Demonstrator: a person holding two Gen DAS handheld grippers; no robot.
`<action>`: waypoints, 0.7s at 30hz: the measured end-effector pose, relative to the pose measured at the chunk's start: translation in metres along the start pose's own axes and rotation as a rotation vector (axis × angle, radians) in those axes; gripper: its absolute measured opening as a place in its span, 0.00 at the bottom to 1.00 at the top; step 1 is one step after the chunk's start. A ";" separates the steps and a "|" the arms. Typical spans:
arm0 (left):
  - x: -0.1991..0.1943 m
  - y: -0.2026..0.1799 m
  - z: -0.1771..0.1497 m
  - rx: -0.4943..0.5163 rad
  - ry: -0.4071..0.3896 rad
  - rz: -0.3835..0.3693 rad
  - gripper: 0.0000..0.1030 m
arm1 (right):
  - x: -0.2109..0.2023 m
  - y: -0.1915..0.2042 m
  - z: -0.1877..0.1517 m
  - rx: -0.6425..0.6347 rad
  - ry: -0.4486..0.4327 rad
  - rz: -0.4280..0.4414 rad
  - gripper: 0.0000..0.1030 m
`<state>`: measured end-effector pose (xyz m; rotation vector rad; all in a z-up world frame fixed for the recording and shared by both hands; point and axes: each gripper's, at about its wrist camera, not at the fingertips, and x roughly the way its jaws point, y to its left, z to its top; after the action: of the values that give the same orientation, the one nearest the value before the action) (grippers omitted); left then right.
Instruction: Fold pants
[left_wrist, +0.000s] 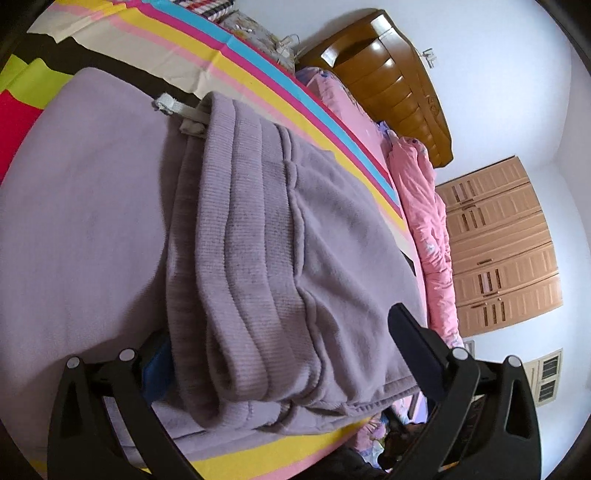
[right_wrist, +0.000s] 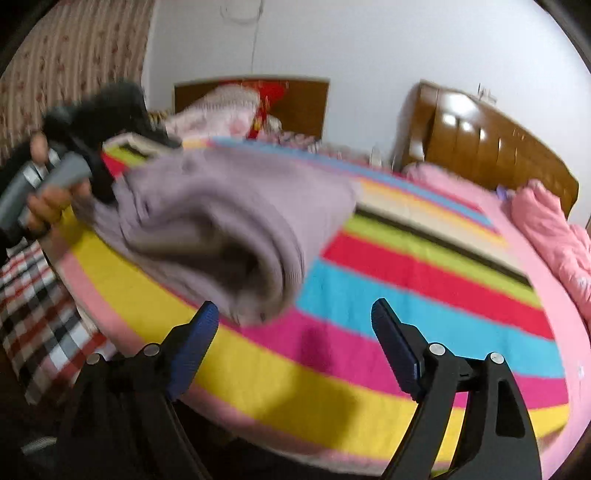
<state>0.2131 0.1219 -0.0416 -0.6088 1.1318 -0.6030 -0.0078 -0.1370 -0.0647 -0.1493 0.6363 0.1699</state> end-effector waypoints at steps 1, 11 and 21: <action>0.000 -0.001 -0.002 0.004 -0.014 0.008 0.99 | 0.003 0.006 -0.003 0.008 0.005 0.003 0.78; -0.008 -0.031 -0.015 0.123 -0.110 0.193 0.23 | 0.049 0.032 0.020 0.061 0.032 -0.098 0.78; -0.139 -0.129 -0.001 0.377 -0.357 0.118 0.19 | 0.057 0.036 0.027 0.017 0.021 -0.196 0.80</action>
<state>0.1530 0.1315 0.1379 -0.3049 0.6899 -0.5607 0.0456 -0.0903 -0.0808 -0.1961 0.6401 -0.0264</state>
